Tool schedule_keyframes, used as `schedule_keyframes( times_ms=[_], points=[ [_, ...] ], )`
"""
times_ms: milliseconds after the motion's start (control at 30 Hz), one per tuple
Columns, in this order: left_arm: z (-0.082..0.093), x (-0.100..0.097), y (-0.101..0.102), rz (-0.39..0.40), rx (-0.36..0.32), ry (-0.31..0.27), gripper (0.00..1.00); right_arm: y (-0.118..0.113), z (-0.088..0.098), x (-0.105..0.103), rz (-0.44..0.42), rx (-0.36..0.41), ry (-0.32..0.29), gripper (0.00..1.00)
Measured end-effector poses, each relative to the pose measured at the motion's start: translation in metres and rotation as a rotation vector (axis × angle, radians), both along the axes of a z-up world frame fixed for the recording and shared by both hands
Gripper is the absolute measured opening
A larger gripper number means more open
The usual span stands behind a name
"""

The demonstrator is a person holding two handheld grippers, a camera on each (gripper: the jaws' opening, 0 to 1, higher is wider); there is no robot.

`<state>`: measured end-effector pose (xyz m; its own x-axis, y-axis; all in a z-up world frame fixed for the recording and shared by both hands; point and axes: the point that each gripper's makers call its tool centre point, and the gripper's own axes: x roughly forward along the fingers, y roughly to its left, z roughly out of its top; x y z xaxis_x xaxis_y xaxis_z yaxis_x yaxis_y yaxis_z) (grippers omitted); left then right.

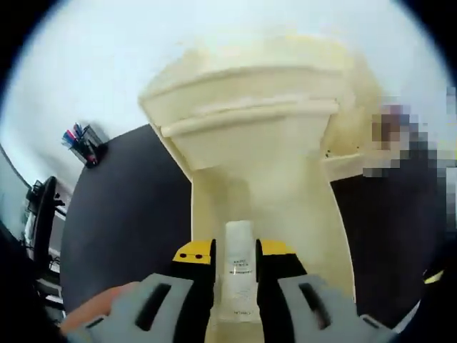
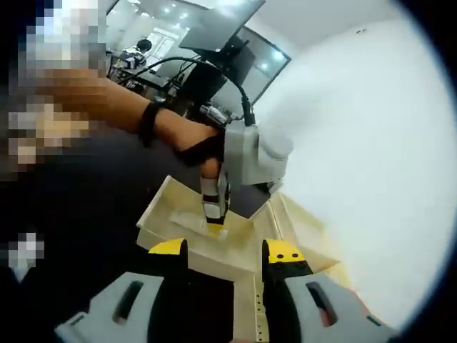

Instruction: Open the drawer, pick up the cosmetic bottles from the table one by one, place them into the drawer, release the gripper, close the drawer, and move the gripper away

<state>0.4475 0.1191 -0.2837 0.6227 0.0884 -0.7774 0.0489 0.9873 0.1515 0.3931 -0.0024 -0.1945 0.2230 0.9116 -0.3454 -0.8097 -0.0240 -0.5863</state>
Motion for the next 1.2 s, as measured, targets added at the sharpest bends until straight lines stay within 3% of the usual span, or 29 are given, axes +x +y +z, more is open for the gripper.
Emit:
schedule_keyframes(
  times_ms=[333,433,567,700,1000,1067,1167,1200],
  points=[
    [0.037,-0.033,-0.011,-0.123,0.033,-0.080,0.18,-0.005,-0.011,-0.012,0.036,-0.103,-0.014,0.38],
    [0.048,-0.046,-0.030,-0.249,0.054,-0.112,0.19,-0.012,-0.018,-0.021,0.060,-0.153,0.011,0.38],
    [0.052,-0.069,-0.057,-0.354,0.052,-0.118,0.24,-0.026,-0.029,-0.036,0.106,-0.249,0.070,0.37],
    [0.052,-0.095,-0.091,-0.528,0.096,-0.110,0.27,-0.036,-0.038,-0.046,0.127,-0.325,0.072,0.37],
    [0.044,-0.129,-0.125,-0.714,0.256,-0.133,0.30,-0.047,-0.043,-0.051,0.113,-0.397,0.051,0.37],
    [0.038,-0.139,-0.137,-0.847,0.308,-0.134,0.29,-0.050,-0.046,-0.050,0.105,-0.415,0.048,0.37],
    [0.030,-0.149,-0.145,-0.968,0.313,-0.125,0.28,-0.052,-0.046,-0.048,0.099,-0.425,0.045,0.37],
    [0.027,-0.151,-0.146,-0.959,0.294,-0.129,0.28,-0.053,-0.045,-0.049,0.099,-0.426,0.050,0.37]
  ],
)
